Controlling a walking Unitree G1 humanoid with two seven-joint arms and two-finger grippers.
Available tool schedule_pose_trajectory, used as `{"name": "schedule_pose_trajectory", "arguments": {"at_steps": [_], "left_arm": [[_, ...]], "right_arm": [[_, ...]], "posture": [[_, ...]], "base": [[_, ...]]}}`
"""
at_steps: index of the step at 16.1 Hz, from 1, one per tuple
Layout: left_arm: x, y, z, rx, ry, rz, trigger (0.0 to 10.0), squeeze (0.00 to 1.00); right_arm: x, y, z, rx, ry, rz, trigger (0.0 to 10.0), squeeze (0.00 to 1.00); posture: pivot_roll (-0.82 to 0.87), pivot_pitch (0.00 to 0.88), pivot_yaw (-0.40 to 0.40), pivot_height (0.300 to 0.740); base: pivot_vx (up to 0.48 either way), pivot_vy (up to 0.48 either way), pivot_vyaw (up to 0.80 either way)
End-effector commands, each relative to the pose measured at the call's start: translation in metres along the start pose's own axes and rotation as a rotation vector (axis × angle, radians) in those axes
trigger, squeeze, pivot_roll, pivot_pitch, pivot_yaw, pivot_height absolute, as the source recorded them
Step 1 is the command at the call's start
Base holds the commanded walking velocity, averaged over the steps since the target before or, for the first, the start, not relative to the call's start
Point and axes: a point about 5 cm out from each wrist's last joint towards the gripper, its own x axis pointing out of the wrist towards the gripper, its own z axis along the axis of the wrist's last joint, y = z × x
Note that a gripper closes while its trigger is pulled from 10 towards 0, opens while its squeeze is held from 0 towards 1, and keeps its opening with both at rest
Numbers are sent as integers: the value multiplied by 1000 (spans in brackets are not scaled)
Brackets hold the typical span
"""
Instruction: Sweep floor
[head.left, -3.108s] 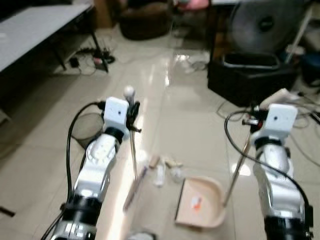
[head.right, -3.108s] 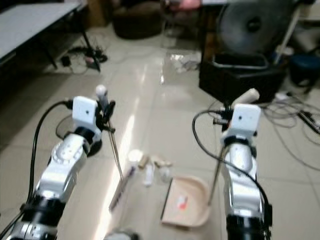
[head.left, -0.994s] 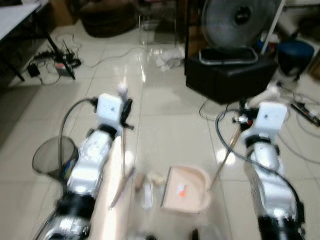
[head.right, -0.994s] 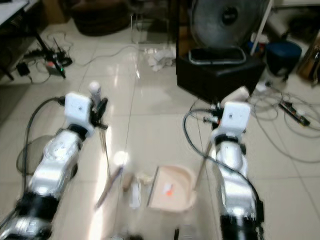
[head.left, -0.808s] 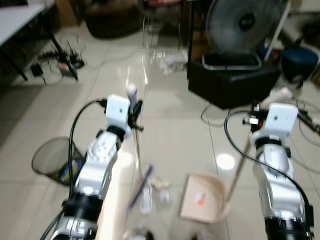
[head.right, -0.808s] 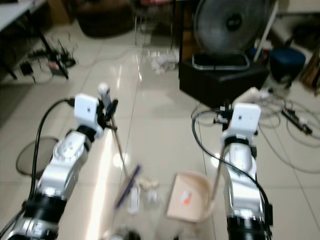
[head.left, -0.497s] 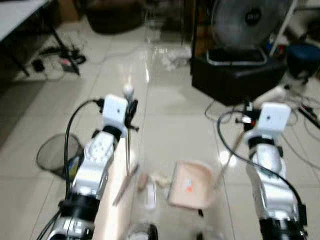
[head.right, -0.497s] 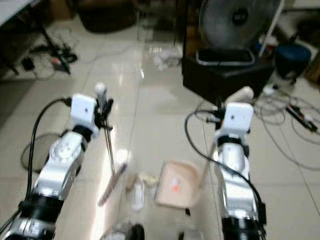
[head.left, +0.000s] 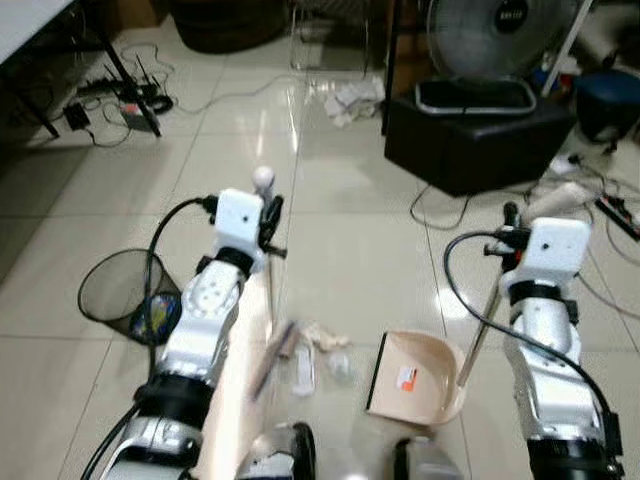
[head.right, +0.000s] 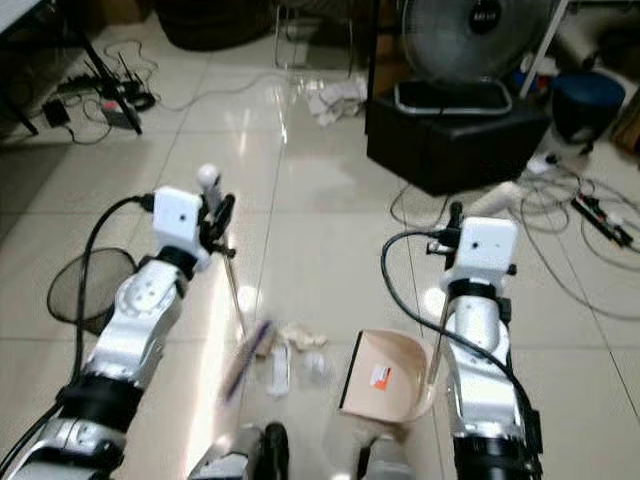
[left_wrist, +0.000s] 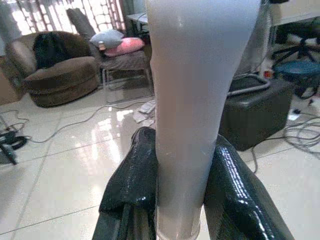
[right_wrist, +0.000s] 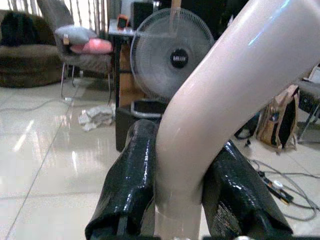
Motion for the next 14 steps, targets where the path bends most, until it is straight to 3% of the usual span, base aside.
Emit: {"name": "schedule_pose_trajectory", "arguments": {"at_steps": [1,5,12,14], "left_arm": [[3,2,4,6,-26,3,10000,0],[13,-12,2,-16,-36,-10,10000,0],[19,-27,-1,-45,-37,-14,10000,0],[27,-30,3,-62,-45,3,10000,0]], "right_arm": [[6,1,9,-19,-65,10,10000,0],[24,10,8,-69,-128,36,10000,0],[32,35,0,-69,-165,82,10000,0],[31,51,-2,-44,-172,118,10000,0]], "posture": [[53,254,122,740],[64,302,132,740],[86,330,130,740],[87,329,131,740]], "base": [[0,0,0],[0,0,0],[0,0,0],[0,0,0]]}}
